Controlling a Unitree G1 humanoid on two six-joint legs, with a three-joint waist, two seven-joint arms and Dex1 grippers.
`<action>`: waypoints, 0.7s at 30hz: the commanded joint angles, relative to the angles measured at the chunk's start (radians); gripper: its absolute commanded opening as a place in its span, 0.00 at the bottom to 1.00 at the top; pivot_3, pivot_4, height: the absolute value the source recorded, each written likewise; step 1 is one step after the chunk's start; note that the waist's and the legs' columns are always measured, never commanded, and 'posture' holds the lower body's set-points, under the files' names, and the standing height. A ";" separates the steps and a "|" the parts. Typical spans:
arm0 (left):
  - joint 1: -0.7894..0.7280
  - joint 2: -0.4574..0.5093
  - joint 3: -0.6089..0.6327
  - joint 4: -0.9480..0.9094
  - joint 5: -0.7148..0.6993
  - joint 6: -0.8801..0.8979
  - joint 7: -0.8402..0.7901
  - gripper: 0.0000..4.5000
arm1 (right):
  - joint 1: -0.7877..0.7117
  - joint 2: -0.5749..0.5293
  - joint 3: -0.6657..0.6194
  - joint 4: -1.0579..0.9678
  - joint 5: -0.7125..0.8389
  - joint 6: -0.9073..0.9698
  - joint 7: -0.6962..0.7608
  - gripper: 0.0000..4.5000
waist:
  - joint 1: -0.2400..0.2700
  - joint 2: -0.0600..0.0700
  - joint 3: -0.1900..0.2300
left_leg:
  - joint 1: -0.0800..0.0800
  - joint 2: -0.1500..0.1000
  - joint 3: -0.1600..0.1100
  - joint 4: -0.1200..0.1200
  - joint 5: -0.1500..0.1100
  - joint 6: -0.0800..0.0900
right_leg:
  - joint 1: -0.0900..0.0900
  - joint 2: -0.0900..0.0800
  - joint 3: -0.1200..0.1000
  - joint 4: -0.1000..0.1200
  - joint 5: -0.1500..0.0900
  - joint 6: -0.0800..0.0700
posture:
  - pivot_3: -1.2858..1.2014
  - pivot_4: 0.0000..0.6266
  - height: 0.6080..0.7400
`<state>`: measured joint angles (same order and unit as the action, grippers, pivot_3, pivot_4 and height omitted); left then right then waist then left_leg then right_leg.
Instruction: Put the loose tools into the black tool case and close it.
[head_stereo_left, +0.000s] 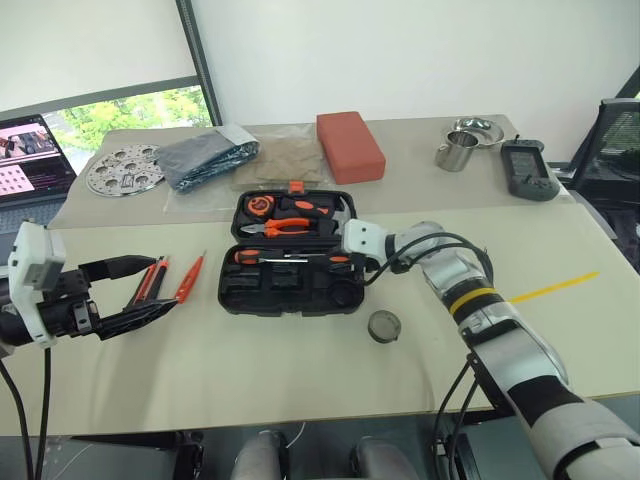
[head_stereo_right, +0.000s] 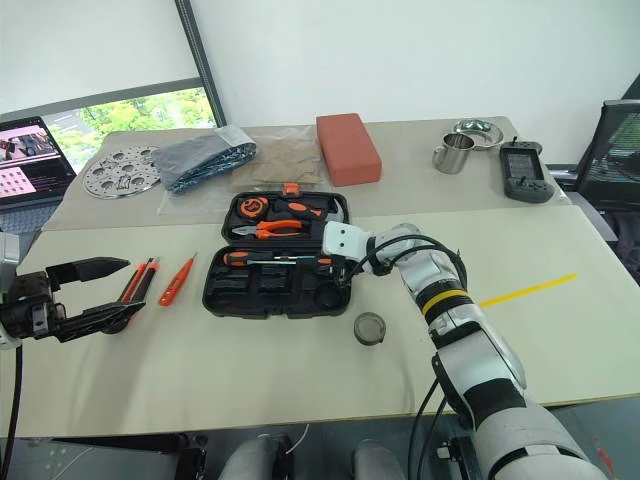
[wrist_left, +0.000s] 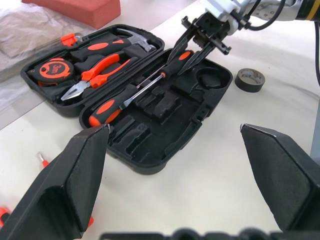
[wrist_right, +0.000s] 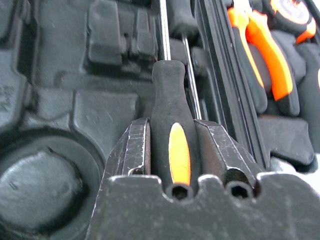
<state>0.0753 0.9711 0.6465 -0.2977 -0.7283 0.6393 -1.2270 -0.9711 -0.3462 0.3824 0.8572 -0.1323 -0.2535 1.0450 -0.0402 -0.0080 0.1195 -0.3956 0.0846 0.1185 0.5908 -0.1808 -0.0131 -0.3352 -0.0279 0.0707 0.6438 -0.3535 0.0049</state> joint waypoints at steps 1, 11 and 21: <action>-0.021 0.024 0.014 0.005 -0.015 -0.014 -0.004 1.00 | -0.010 0.000 -0.006 0.012 -0.008 -0.022 0.034 0.33 | -0.002 0.000 0.000 | 0.000 0.000 0.000 0.000 0.000 0.000 | 0.000 0.000 0.000 0.000 0.000 0.000 | 0.52 0.24 1.00; -0.045 0.037 -0.019 0.043 0.003 -0.043 -0.018 1.00 | -0.029 -0.013 -0.114 -0.068 0.086 -0.027 0.072 0.99 | -0.003 0.000 0.000 | 0.001 0.000 0.000 0.000 0.000 0.000 | 0.000 0.000 0.000 0.001 0.000 0.000 | 0.52 0.24 1.00; -0.098 0.038 -0.079 0.085 0.016 -0.072 -0.024 1.00 | 0.105 0.083 -0.262 -0.322 0.302 0.321 0.005 0.68 | -0.004 0.000 0.000 | 0.002 0.001 0.000 0.000 0.000 0.000 | 0.000 0.000 -0.001 0.002 0.000 0.000 | 0.52 0.24 1.00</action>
<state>-0.0035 0.9910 0.5638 -0.2190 -0.7118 0.5863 -1.2467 -0.8680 -0.2700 0.1396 0.5637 0.1534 0.0606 1.0784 -0.0443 -0.0079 0.1197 -0.3943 0.0854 0.1189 0.5904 -0.1809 -0.0134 -0.3353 -0.0278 0.0701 0.6460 -0.3535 0.0049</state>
